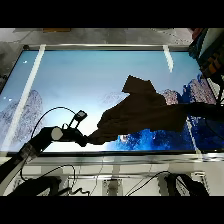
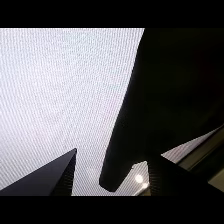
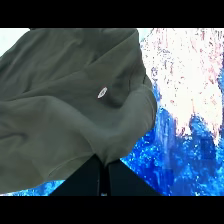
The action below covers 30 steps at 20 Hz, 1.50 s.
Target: Fold the clothes and pants, and hang the long-sleeved shirts on hangers.
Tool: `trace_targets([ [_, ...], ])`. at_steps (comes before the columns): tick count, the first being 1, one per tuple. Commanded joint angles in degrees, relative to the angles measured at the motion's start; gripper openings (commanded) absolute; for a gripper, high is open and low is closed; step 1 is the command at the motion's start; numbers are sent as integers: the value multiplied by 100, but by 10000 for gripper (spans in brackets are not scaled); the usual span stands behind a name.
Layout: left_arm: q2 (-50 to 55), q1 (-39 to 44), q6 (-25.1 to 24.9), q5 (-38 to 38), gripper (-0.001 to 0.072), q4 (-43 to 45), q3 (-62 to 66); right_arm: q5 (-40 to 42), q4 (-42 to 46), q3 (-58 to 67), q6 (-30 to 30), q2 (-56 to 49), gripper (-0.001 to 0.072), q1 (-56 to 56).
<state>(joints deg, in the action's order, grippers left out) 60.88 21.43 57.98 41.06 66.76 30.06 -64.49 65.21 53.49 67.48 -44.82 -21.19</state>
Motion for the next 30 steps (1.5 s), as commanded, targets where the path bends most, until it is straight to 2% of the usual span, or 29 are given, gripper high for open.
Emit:
trace_targets([
  [1,247,190,-61,-319,455,116,-2,4,-4,0,-2,-2,13,-2],
  [5,245,317,-59,-350,458,118,26,2,-4,0,-2,-2,13,-2],
  [9,7,313,-63,-225,509,186,240,2,-7,0,-2,0,13,-2],
  [12,-70,321,-59,-140,509,203,254,2,-7,0,-2,0,13,-2],
  [15,-13,321,-57,356,506,179,251,0,-7,0,0,0,13,-2],
  [22,439,321,-57,262,488,225,247,0,-9,-7,0,-2,13,-2],
  [23,538,321,-57,127,402,223,247,2,-11,-7,0,-9,13,-2],
  [24,595,321,-57,-70,242,223,254,4,-15,-7,0,-28,13,-2],
  [25,588,319,-55,-295,32,223,264,44,-20,-7,0,-50,13,-2],
  [27,505,269,-52,-739,13,295,426,352,-61,-7,0,-72,13,-2],
  [30,214,15,-35,-1648,13,1322,1014,1394,-260,-2,98,-68,13,-2],
])
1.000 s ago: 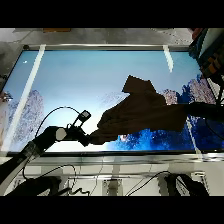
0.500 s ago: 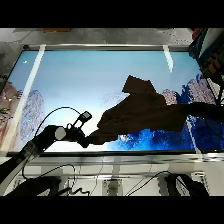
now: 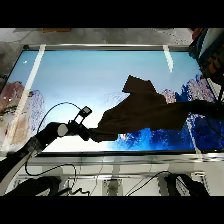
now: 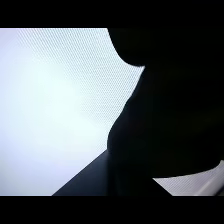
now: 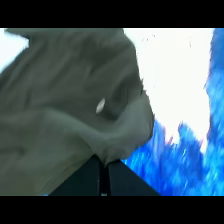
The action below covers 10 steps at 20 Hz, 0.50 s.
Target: Fold the clothes and pants, and hang the long-sleeved shirts on hangers.
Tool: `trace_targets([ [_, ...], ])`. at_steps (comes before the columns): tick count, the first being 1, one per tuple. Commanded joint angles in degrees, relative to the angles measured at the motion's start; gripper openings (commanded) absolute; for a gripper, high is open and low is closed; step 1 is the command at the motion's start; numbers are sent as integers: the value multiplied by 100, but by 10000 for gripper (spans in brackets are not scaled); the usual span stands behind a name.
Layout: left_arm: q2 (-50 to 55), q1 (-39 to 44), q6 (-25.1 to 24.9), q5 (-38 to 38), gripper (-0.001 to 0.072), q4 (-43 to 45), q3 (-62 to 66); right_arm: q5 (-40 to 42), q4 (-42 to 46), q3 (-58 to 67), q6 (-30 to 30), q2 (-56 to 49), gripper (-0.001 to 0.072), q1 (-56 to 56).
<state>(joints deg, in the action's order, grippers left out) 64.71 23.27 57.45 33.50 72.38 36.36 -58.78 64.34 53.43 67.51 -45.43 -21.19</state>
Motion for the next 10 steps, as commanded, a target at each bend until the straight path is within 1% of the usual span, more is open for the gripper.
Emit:
trace_targets([
  [1,-313,-341,20,-1399,13,1141,627,1204,-256,24,354,-9,12,0],
  [2,-468,-555,17,-2000,13,1401,872,1517,-310,74,612,-11,12,0],
  [3,-603,-789,15,-2673,13,1469,1097,1764,-341,146,850,-11,12,20],
  [5,-846,-1316,17,-3899,12,1460,1550,2179,-525,356,1003,-13,11,76],
  [6,-938,-1567,15,-4321,13,1458,1805,2363,-612,505,1005,-31,11,138],
  [8,-1075,-1963,15,-4610,13,1460,2330,2498,-767,1045,1003,-173,11,361],
  [10,-1250,-2190,11,-4621,13,1462,2813,2494,-745,1714,992,-284,11,632],
])
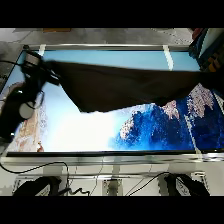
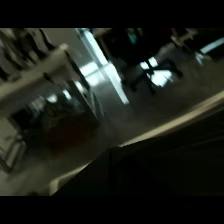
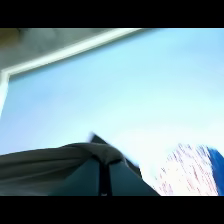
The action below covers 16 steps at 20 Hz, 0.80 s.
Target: Fold the clothes and pants, and hang the long-sleeved shirts on hangers.
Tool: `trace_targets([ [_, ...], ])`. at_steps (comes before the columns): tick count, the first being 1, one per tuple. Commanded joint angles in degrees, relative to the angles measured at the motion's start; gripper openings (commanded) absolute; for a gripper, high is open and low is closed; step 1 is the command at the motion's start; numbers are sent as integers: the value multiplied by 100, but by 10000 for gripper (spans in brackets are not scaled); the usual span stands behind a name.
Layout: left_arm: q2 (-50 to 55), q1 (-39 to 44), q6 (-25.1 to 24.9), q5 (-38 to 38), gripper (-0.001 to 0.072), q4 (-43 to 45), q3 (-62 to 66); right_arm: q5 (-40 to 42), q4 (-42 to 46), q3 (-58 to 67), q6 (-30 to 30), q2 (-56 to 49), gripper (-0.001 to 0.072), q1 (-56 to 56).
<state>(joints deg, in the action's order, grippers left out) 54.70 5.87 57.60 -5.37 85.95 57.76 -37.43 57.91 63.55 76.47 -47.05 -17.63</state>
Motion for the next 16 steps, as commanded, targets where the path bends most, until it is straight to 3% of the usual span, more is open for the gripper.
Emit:
trace_targets([
  [1,-369,-522,-20,-734,13,105,848,352,-70,1012,81,-122,11,376],
  [4,-901,-693,-46,-756,13,107,1128,-111,-2,2015,74,-39,12,481],
  [9,-1971,-750,-1106,-748,13,105,1128,-1491,81,3187,52,413,12,481],
  [12,-2437,-750,-1161,-568,13,105,1126,-1902,85,3451,55,824,12,481],
  [14,-2605,-750,-1161,-59,13,105,1126,-1801,140,3453,55,1016,11,481],
  [16,-2640,-750,-1161,1073,13,105,1126,-1777,382,3449,63,994,11,481],
])
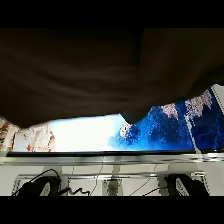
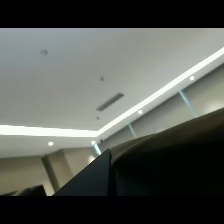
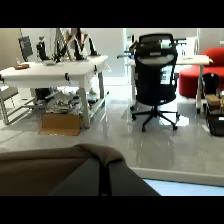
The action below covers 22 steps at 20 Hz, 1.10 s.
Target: Fold the clothes and pants, and hang the long-sleeved shirts on hangers.
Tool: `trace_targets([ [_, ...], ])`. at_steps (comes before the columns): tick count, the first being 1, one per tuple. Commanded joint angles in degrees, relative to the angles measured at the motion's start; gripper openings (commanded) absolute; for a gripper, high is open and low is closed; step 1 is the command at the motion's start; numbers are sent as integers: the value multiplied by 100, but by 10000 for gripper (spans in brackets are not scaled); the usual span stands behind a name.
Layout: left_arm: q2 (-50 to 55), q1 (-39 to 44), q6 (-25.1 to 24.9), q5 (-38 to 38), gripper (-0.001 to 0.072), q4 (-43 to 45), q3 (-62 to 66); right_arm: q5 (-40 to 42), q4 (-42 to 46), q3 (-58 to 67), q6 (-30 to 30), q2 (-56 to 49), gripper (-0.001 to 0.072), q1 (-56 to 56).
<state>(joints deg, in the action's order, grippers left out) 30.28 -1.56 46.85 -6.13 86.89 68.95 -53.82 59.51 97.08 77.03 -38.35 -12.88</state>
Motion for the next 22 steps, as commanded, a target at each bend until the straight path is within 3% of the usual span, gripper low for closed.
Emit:
trace_targets([
  [1,-153,-7,-85,2011,13,11,0,-238,328,94,11,33,11,7],
  [3,210,-4,-85,3569,13,9,-17,-540,376,94,50,-402,11,7],
  [4,527,-2,-85,3991,13,7,-81,-688,354,94,55,-763,11,9],
  [8,2269,120,-87,4113,14,7,-267,-1266,267,94,323,-2557,12,9],
  [10,3228,310,-90,3742,14,11,-267,-1338,133,94,323,-3528,12,11],
  [14,4774,739,-127,2057,14,9,-267,-868,24,94,326,-5038,12,149],
  [18,5429,1121,-129,487,14,11,-262,57,17,96,328,-5770,12,293],
  [22,5482,1023,-125,501,14,7,-262,131,420,96,385,-5825,12,275],
])
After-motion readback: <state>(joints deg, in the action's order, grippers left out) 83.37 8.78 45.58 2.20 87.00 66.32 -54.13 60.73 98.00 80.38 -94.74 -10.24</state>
